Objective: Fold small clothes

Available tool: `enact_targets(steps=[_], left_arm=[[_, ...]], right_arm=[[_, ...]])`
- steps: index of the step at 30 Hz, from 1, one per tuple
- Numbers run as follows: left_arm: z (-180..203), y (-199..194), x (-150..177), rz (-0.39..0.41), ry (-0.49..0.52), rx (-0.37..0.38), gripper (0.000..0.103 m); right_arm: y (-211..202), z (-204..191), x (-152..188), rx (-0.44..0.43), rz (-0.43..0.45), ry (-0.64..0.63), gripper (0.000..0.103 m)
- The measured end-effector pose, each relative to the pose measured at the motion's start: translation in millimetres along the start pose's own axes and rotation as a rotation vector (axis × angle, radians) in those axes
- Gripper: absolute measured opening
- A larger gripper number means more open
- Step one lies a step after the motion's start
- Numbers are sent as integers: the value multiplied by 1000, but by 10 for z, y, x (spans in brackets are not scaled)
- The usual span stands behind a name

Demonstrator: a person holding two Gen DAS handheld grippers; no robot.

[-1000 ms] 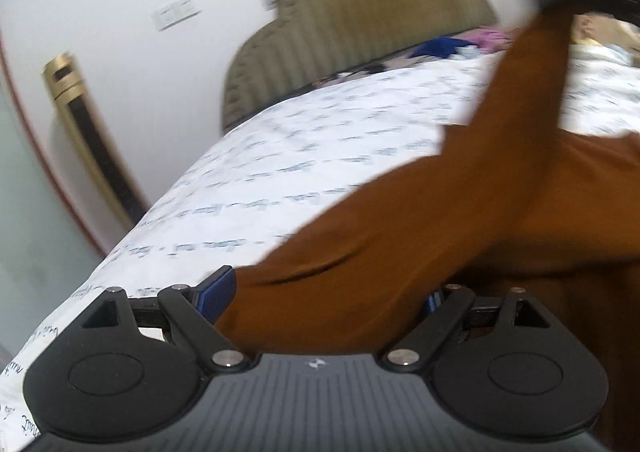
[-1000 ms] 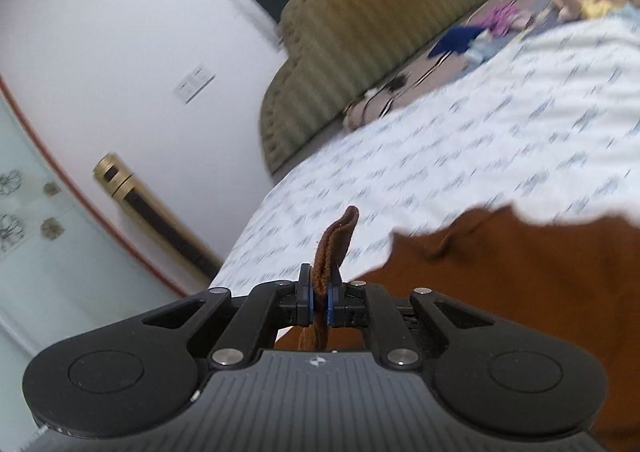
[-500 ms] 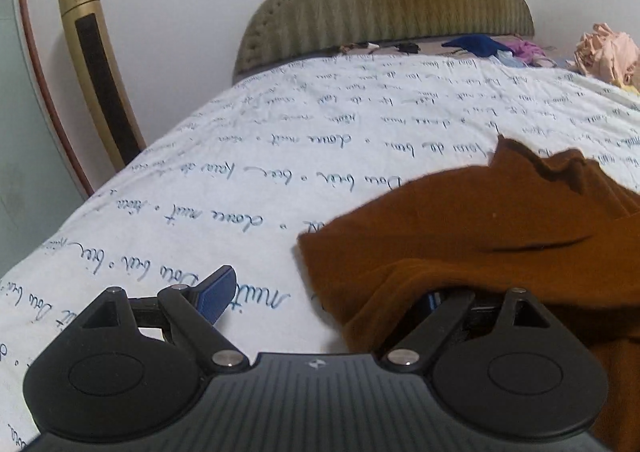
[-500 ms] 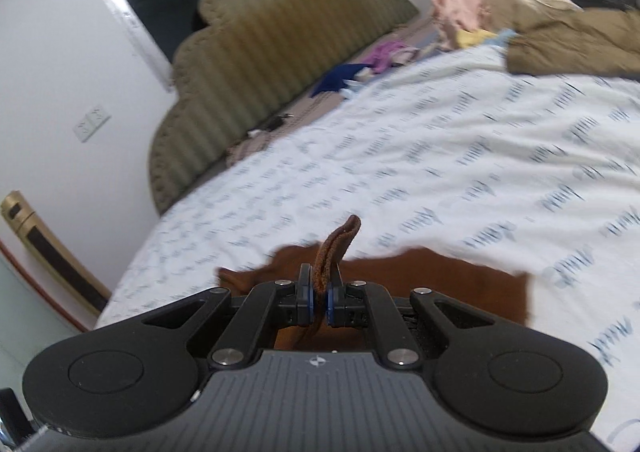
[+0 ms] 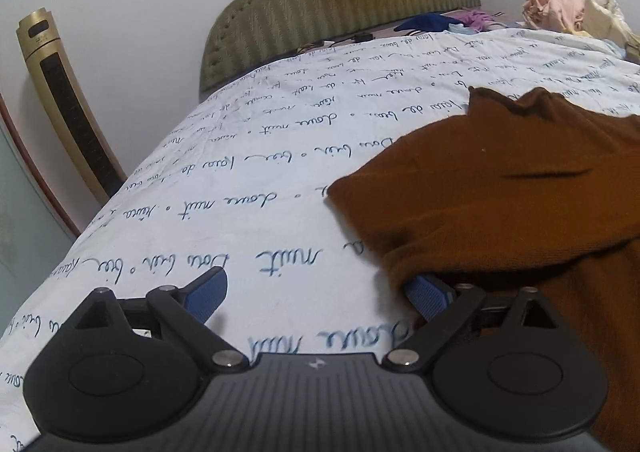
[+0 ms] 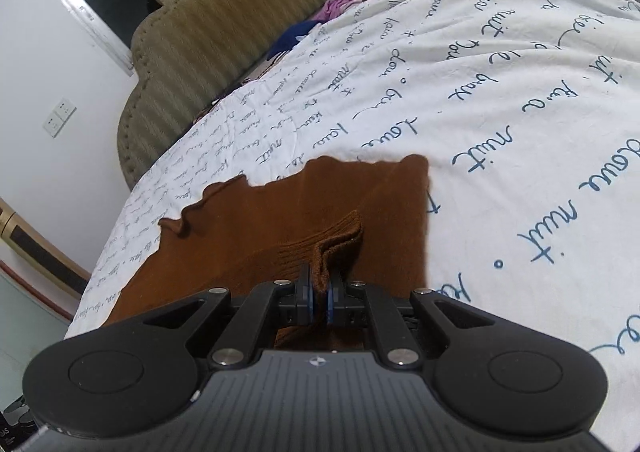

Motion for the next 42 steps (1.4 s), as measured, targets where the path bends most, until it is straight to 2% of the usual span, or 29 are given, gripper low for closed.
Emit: enact_targets(steps=[5,10,14,19,24,26,29,32,37,39,42], left_arm=[[-186,-107,118,-15,-34,-30,96],[-279,-330,37,24,-168,35,96],[-82,-359,-133,30,-198,109,96],[269,-298,-225,40,-147,113,96],[427,-127,-160,-7,-111,85,96],[427,-62,-114,-33,-111,69,96],[410,-10,-65,-58,-118,53,96],[391,-12,-34,-73,-133,56,96],[389,-125,-17,-65,-144,56,96],[388,-212,1,-59,-156,71,96],[412,-364,45,-54,-174,91,96]], right_arm=[[-50,-54,18,6,-15,-45,12],[-49,-24,34,8,-23,-50,13],[-37,-18,42,11,-21,-42,13],[-51,0,34,18,-16,-33,13],[-223,-103,11,123,64,-123,27],[-214,-142,15,136,49,-176,33],[-120,-106,45,157,-3,-207,36],[-177,-118,77,188,35,-217,38],[-386,-254,186,181,76,-276,52],[-487,-307,230,176,82,-305,54],[-709,-382,277,175,111,-361,70]])
Point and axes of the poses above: each gripper's, at about its wrist camera, not at the fingertips, and y roughly the way its jaws point, z to its right, x to its underside, the point moved 2 cm from there along y, roughly the way its jaws point, and after that the axes turned 7 degrees about -y, right-handed, at the moved point
